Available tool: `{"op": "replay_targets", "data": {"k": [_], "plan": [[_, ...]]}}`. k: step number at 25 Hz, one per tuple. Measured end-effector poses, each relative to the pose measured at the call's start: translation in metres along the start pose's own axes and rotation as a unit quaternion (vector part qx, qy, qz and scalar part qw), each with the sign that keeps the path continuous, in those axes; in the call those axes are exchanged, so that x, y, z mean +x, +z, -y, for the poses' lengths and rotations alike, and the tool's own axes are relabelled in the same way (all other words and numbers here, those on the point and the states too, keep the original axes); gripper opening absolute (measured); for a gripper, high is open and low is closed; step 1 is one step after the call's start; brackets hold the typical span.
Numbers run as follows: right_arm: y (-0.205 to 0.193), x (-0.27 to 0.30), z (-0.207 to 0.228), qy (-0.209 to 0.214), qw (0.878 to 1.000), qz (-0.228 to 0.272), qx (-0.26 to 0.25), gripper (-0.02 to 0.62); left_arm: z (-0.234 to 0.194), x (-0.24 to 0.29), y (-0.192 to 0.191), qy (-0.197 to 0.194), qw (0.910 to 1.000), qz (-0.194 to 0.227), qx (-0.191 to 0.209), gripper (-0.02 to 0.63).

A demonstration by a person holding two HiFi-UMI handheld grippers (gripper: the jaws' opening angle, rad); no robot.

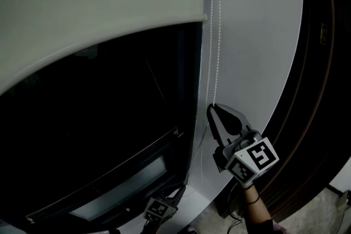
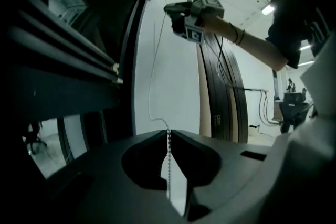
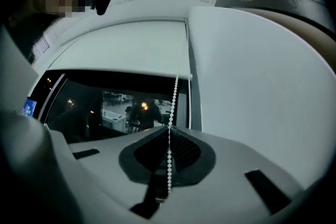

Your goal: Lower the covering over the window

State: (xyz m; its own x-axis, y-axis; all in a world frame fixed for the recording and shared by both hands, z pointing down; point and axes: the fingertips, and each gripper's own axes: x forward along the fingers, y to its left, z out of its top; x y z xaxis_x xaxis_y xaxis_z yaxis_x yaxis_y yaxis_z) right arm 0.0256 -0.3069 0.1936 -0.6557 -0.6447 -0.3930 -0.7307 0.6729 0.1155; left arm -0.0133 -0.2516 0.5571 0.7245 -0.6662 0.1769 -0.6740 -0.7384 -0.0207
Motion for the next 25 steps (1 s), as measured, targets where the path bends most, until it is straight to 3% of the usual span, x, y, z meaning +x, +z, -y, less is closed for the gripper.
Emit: {"op": "replay_targets", "data": {"k": [4,9,13,16,19,25], "plan": [[-0.044,-0.016,0.005,-0.019,0.999,-0.026,0.022,0.014,-0.008,-0.011,0.068,0.006,0.9971,0.068,0.034,0.005],[-0.112,-0.032,-0.009,-0.018,0.995,-0.085,0.039,0.014,-0.018,-0.026,0.146,0.006,0.9888,0.145,0.034,0.005],[-0.192,-0.057,-0.023,-0.024,0.983,-0.175,0.044,0.014,-0.023,-0.035,0.195,0.002,0.9805,0.194,0.029,0.005],[-0.235,-0.075,-0.035,-0.028,0.975,-0.212,0.064,0.014,-0.025,-0.036,0.220,0.000,0.9769,0.212,0.027,0.017],[-0.254,-0.084,-0.045,-0.029,0.971,-0.222,0.078,0.014,-0.025,-0.033,0.239,-0.011,0.9740,0.224,0.030,0.049],[-0.254,-0.083,-0.056,-0.020,0.973,-0.211,0.095,0.014,-0.027,-0.022,0.282,-0.022,0.9675,0.246,0.054,0.088]]}}
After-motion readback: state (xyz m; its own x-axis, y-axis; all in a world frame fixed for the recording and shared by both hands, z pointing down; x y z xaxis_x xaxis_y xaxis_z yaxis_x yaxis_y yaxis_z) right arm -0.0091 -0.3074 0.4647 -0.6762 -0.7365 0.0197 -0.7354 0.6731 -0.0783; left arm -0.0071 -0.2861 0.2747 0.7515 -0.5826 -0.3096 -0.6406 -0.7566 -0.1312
